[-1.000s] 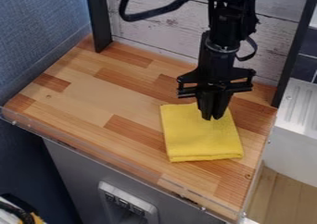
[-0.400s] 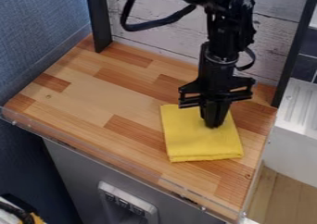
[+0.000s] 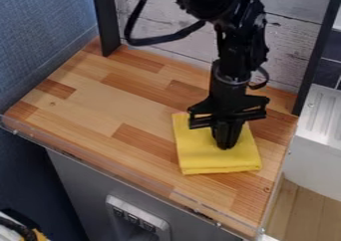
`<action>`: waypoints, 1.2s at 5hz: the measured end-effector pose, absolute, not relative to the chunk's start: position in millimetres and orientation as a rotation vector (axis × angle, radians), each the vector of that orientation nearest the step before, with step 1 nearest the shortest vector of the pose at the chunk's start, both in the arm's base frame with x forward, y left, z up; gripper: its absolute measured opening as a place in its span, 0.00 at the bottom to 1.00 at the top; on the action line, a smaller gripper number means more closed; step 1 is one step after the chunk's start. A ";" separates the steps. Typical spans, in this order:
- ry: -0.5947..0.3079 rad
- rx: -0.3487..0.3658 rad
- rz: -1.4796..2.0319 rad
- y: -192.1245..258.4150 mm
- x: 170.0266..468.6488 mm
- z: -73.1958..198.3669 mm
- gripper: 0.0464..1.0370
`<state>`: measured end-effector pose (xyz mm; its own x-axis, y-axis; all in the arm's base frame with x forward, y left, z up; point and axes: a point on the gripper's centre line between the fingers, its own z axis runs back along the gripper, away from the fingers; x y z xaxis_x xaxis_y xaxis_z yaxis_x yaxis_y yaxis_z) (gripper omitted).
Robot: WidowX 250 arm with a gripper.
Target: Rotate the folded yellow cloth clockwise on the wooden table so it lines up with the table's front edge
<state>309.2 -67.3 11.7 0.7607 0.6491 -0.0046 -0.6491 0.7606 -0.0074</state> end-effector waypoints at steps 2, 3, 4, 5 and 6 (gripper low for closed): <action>0.007 -0.011 0.513 -56.8 304.3 8.7 0.02; 0.001 -0.018 0.407 -47.0 301.6 9.1 0.02; 0.001 -0.020 0.301 -41.1 301.0 8.6 0.02; 0.011 -0.013 0.219 -36.5 299.2 10.5 0.04; 0.038 0.000 0.159 -33.5 296.2 18.3 0.18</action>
<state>296.2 -33.5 18.3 0.9866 0.1585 -0.0374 -0.1585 0.9874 0.0028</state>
